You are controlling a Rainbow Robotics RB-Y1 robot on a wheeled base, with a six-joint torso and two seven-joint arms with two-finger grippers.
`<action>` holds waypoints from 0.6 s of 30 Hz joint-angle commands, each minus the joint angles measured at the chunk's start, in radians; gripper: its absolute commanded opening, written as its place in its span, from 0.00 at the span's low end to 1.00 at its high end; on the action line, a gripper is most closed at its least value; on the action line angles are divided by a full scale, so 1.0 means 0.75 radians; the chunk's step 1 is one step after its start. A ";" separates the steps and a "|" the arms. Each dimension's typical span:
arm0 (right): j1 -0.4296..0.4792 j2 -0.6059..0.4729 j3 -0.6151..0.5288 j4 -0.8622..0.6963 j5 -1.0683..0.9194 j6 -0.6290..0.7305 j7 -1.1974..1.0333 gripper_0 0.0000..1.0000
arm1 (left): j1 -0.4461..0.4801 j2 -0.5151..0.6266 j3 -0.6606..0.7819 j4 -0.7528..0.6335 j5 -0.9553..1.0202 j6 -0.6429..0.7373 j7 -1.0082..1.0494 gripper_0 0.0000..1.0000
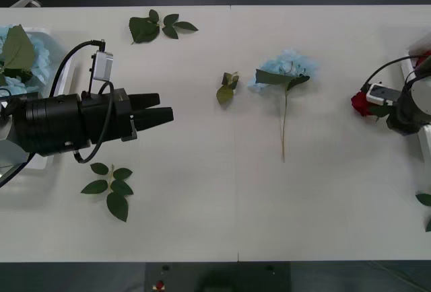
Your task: Put the red flowers into the right box and the blue flowers into the left box
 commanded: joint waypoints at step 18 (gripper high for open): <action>-0.113 -0.288 -0.497 0.215 -0.306 0.211 -0.178 0.00 | -0.027 -0.012 0.023 -0.033 0.017 -0.015 0.000 1.00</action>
